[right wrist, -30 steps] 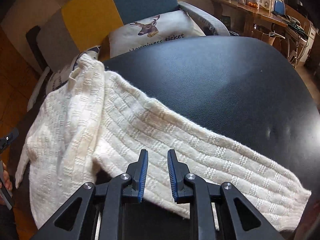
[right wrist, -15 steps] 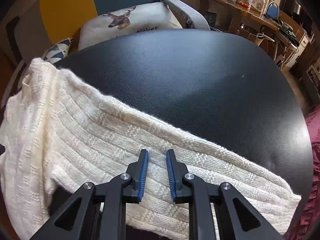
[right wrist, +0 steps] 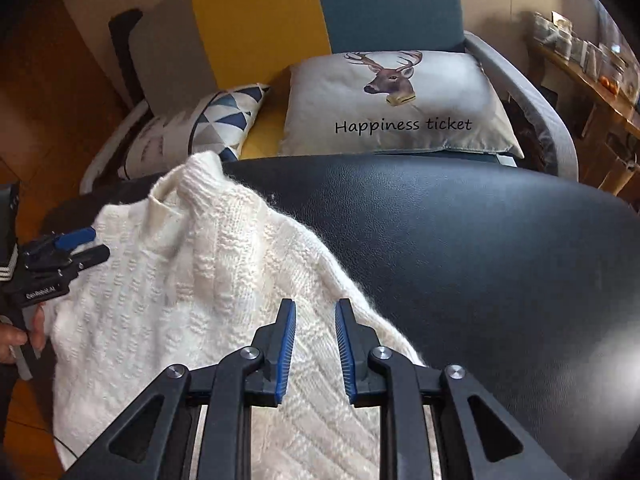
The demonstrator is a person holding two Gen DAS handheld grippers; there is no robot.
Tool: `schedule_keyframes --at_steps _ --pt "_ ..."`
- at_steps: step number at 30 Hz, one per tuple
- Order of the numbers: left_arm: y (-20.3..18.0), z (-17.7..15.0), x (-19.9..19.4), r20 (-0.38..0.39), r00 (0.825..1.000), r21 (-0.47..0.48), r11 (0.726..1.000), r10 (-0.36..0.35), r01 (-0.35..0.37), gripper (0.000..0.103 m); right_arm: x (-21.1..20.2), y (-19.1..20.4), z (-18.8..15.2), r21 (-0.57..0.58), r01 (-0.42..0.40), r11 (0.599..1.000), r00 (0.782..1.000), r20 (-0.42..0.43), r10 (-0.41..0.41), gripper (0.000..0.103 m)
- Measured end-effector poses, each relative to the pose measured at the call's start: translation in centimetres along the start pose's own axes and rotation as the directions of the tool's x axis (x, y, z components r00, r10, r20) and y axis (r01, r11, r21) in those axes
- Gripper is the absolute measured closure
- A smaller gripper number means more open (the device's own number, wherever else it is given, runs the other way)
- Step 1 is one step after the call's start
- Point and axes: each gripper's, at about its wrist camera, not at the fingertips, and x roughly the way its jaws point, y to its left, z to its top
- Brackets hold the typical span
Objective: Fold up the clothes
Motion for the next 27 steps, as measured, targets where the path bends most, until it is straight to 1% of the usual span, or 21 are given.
schedule_keyframes --at_steps 4,6,9,10,11,12,13,15,16,17,19,22,24,27 --pt "1.0 0.2 1.7 -0.024 1.000 -0.023 1.000 -0.002 0.002 0.036 3.1 0.3 0.1 -0.056 0.035 0.998 0.996 -0.077 -0.039 0.082" --pt "1.1 0.1 2.3 -0.036 0.999 -0.022 1.000 -0.006 0.005 0.036 3.0 0.7 -0.1 -0.097 0.072 0.993 0.995 -0.063 -0.079 0.077" --pt "0.6 -0.3 2.8 -0.037 0.999 0.012 1.000 0.016 -0.015 0.034 2.9 1.4 -0.3 -0.156 0.129 0.979 0.990 -0.037 -0.137 0.079" --pt "0.3 -0.5 2.9 -0.035 0.999 0.031 0.999 0.030 -0.029 0.033 2.9 1.6 -0.4 -0.176 0.149 0.973 0.987 -0.028 -0.156 0.081" --pt "0.0 -0.6 3.0 -0.032 0.999 0.045 0.998 0.042 -0.041 0.033 2.9 1.8 -0.4 -0.195 0.168 0.966 0.985 -0.018 -0.174 0.091" --pt "-0.1 -0.7 2.9 -0.027 0.998 0.047 0.998 0.050 -0.049 0.033 2.8 2.0 -0.5 -0.214 0.187 0.959 0.981 -0.008 -0.193 0.095" --pt "-0.2 -0.8 2.9 -0.021 0.998 0.048 0.997 0.058 -0.057 0.035 2.8 2.2 -0.6 -0.232 0.206 0.951 0.977 0.002 -0.211 0.096" --pt "0.1 -1.1 2.6 -0.008 0.998 0.036 0.997 0.064 -0.064 0.039 2.8 2.7 -0.7 -0.268 0.244 0.932 0.969 0.024 -0.246 0.100" --pt "0.3 -1.2 2.5 -0.002 0.998 0.026 0.997 0.068 -0.067 0.044 2.7 2.9 -0.8 -0.286 0.263 0.922 0.964 0.036 -0.264 0.100" --pt "0.6 -1.3 2.4 0.002 0.997 0.016 0.997 0.072 -0.072 0.044 2.6 2.3 -0.6 -0.286 0.299 0.910 0.953 0.043 -0.299 0.100" --pt "1.2 -1.5 2.4 0.006 0.997 -0.001 0.997 0.080 -0.080 0.043 2.9 1.1 -0.3 -0.288 0.368 0.884 0.927 0.049 -0.371 0.100" --pt "1.5 -1.5 2.5 0.006 0.997 -0.017 0.997 0.075 -0.075 0.041 3.8 -0.7 0.0 -0.258 0.404 0.878 0.912 0.033 -0.410 0.099" --pt "1.2 -1.5 2.5 0.004 0.996 -0.010 0.996 0.089 -0.089 0.040 3.6 -0.6 0.3 -0.245 0.383 0.891 0.921 0.035 -0.387 0.098" --pt "1.6 -1.4 1.7 0.010 0.998 -0.042 0.997 0.062 -0.062 0.040 2.9 -0.9 0.4 -0.216 0.344 0.914 0.938 0.037 -0.345 0.096"
